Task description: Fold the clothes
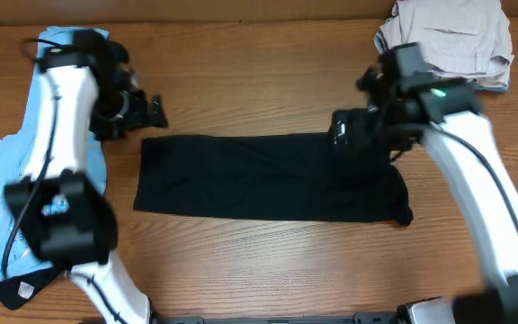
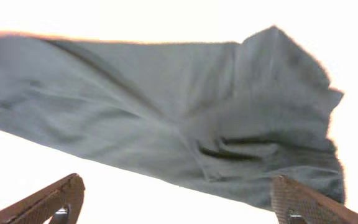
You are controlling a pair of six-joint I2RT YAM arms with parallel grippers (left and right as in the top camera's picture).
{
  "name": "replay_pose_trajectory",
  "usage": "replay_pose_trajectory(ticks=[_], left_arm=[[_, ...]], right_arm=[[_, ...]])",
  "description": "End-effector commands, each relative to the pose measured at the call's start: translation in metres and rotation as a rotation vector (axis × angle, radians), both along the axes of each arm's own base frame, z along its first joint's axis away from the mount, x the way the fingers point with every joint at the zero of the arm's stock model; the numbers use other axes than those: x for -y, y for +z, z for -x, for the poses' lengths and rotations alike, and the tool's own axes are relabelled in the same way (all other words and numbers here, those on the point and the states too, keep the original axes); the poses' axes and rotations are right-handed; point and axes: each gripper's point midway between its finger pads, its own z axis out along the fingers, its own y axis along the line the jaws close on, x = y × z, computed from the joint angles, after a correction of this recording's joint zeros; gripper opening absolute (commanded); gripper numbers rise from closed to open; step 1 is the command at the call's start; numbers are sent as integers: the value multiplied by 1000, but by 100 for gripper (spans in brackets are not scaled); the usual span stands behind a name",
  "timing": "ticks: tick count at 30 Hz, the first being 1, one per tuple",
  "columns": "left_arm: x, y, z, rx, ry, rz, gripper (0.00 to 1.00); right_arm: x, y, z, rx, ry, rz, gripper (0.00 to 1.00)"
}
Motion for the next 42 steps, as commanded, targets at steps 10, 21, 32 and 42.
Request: replay_pose_trajectory(ticks=[10,21,32,42], left_arm=[[-17,26,29,89,27,-123,100],[1,-70,39,129,-171,-56,100],[-1,-110,42,181,-230,-89,100],[-15,-127,55,137,-208,-173,94]], right_arm=[[5,76,46,189,18,-63,100],[4,76,42,200,18,-65,100],[4,76,41,202,18,-65,98],[4,76,40,202,18,-65,98]])
